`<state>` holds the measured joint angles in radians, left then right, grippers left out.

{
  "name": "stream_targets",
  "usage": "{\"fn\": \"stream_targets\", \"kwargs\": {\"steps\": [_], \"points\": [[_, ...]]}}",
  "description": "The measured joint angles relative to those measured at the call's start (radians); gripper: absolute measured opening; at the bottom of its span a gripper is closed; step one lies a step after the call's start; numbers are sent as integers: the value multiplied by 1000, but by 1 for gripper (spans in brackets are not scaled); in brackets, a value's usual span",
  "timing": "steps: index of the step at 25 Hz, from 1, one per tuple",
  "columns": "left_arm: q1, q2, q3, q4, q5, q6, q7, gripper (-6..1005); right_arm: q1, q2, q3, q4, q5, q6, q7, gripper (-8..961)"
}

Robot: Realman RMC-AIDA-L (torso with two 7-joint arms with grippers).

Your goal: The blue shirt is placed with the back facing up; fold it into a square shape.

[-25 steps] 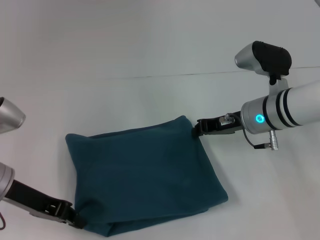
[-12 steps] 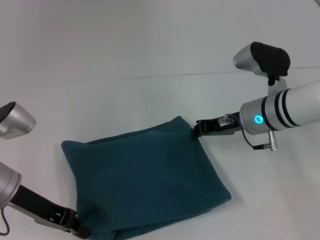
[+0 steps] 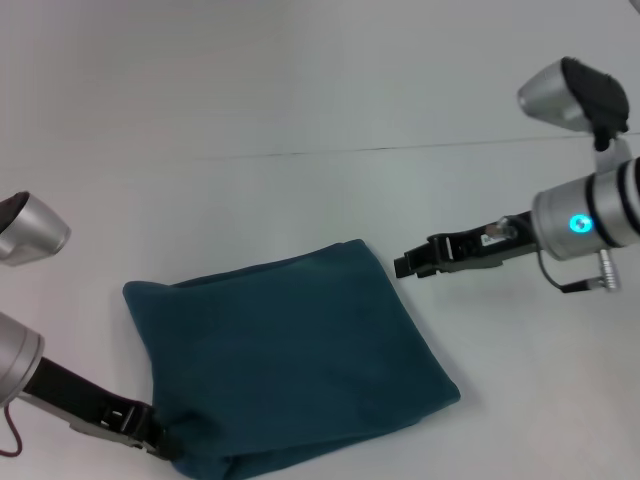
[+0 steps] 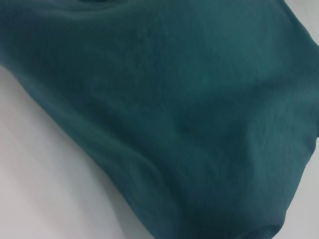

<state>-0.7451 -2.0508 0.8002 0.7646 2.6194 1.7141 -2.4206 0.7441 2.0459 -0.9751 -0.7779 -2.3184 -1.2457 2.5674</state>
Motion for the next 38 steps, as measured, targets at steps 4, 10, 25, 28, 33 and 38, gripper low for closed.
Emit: {"fn": "stream_targets", "kwargs": {"steps": [4, 10, 25, 28, 33, 38], "points": [[-2, 0, 2, 0, 0, 0, -3, 26, -31, -5, 19, -69, -2, -143, 22, 352], [-2, 0, 4, -1, 0, 2, -8, 26, -61, 23, 4, -101, -31, -251, 29, 598], [12, -3, -1, 0, 1, 16, -11, 27, -75, 32, 14, -116, -108, -313, 26, 670], [12, -3, -1, 2, 1, 18, -11, 27, -75, 32, 16, -116, -104, -315, 22, 643], [12, -4, -1, 4, -4, 21, -11, 27, -75, 33, 16, -113, -104, -313, 17, 599], [12, -5, -1, 4, -7, 27, -11, 27, -75, 32, 18, -109, -104, -311, 11, 425]]}}
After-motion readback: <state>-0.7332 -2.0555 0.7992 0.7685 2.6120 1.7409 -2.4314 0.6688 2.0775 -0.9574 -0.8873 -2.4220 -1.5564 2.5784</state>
